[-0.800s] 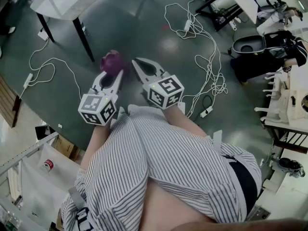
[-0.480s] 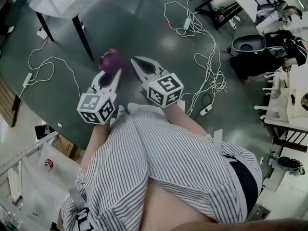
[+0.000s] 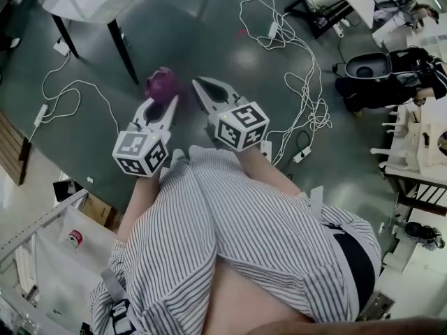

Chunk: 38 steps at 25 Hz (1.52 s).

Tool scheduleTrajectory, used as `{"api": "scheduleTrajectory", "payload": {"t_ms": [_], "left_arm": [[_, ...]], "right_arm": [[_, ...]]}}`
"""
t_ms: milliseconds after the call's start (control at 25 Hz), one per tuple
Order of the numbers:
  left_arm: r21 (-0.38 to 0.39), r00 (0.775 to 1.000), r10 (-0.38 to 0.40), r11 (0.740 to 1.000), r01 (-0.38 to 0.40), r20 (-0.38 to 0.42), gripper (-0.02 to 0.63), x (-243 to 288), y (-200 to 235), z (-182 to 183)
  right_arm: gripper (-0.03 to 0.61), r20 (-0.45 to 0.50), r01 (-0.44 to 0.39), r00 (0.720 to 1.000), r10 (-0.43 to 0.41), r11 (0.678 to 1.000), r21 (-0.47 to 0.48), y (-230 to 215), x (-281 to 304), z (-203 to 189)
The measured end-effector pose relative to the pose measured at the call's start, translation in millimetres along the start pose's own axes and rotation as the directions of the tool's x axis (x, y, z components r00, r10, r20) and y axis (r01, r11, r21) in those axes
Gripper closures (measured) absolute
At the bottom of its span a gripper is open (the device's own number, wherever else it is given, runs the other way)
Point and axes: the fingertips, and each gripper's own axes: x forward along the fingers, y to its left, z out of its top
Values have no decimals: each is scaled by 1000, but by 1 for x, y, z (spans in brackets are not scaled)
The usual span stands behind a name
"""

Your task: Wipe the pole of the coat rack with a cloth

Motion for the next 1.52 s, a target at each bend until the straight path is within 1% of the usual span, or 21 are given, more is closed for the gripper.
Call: {"api": "scheduleTrajectory", "payload": {"t_ms": [120,280,400,520,640,800,920,1040,1240,1360,1520], "left_arm": [[9,1000,-3,1000,3,3,534,-5,0,-6],[-9,1000,-11,1000,11,-22,534,-1,10,-12],[0,999,-28,1000,29,-44,534,7,15,-14],[0,999,-25,1000,25,-38,534,21,30,-8],[-8,999,-16,1000,16,-34,534,40,51,2],[-3,1000,-1,1000,1,-24,534,85,83,27],[19,1000,15,1000,-15,-19,534,123,107,53],[26,1000,21,999,-21,-10,534,162,130,78],[33,999,33,999,-33,3,534,228,156,115],[30,999,52,998,-52,11,534,259,172,130],[21,996,81,996,-81,21,534,290,193,142]], "right_arm": [[563,8,-7,1000,7,1000,-11,6,-6,-5],[563,15,6,1000,-6,999,35,2,0,-10],[563,23,7,1000,-9,999,54,-7,8,-12],[563,37,-9,999,7,998,68,-18,27,-6],[563,32,-31,999,29,998,61,-30,51,1],[563,15,-59,998,58,997,50,-68,94,22],[563,5,-59,998,59,997,45,-102,128,47],[563,-7,-63,998,63,998,24,-132,163,68],[563,-17,-89,996,89,996,15,-183,208,103],[563,-23,-106,994,107,994,12,-209,232,118],[563,-47,-123,991,124,992,11,-242,264,127]]}}
